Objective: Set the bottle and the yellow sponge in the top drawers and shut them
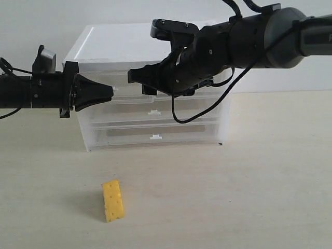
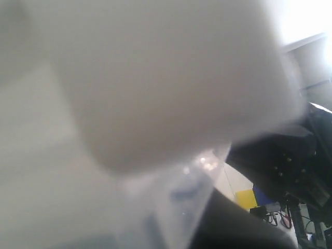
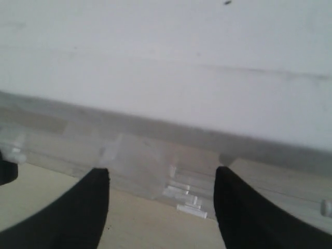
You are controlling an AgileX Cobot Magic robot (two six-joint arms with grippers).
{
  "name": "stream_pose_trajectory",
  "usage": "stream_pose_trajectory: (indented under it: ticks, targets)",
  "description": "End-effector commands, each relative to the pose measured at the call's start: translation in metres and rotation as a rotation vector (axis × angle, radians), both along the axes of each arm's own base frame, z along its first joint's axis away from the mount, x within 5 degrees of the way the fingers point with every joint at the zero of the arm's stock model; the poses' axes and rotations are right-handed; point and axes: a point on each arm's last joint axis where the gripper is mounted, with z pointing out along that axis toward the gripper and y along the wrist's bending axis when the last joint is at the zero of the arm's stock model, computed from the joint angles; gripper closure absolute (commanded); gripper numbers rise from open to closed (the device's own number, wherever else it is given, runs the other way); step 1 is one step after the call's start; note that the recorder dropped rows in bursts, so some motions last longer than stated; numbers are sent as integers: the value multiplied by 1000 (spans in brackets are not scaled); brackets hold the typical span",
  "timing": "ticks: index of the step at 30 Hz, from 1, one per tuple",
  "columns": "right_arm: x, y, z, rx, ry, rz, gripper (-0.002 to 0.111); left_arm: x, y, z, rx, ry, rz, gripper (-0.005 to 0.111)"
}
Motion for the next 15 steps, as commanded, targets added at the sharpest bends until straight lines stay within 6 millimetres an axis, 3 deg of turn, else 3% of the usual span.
stream_pose_trajectory:
  ticks: [1, 9, 15]
  targets:
    - [13, -7, 16, -46, -156, 30, 53, -14, -10, 5, -19, -9, -131, 103]
    - [13, -9, 15, -122, -177, 52, 53, -15, -10, 4, -12, -9, -136, 103]
    - [13, -15, 30, -225, -166, 48, 53, -15, -10, 4, -12, -8, -136, 103]
